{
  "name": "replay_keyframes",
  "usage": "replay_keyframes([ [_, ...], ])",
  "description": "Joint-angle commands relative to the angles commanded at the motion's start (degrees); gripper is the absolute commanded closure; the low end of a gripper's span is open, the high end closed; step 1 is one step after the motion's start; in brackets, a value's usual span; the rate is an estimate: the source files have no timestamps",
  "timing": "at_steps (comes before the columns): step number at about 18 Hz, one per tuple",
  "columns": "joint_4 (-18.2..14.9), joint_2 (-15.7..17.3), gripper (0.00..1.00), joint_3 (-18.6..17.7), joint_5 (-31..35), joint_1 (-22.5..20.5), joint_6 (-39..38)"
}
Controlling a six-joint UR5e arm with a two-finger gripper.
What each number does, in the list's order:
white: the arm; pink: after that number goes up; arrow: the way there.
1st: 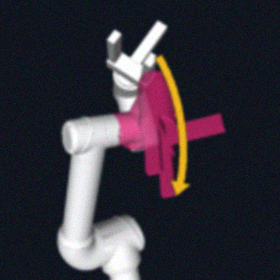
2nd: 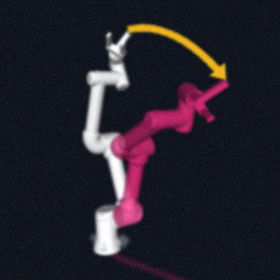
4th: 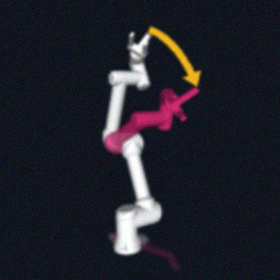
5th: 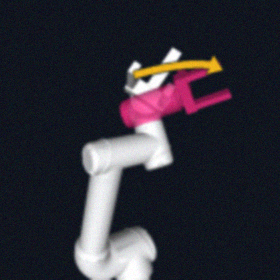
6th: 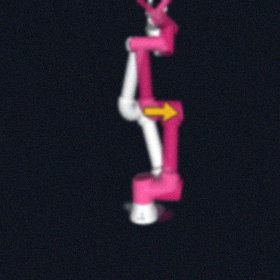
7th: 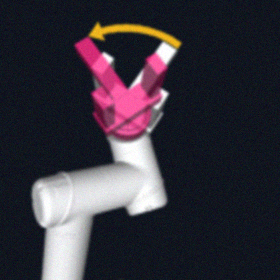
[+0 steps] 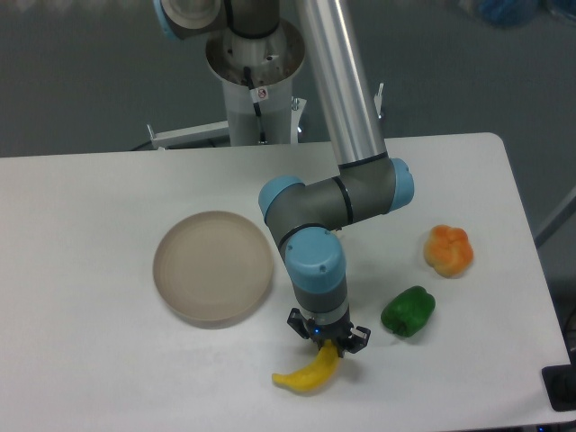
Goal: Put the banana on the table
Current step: 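Lower the held banana onto the table beside the dish, then open the gripper to release the banana on the table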
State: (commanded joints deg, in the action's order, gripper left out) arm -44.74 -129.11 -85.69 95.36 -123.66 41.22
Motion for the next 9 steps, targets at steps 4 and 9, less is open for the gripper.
replay_keyframes([
  [4,0.0,0.0,0.73,-0.1,0.0,0.0,0.0],
  [9,0.2,0.1,0.56,-0.1,0.1,0.0,0.2],
])
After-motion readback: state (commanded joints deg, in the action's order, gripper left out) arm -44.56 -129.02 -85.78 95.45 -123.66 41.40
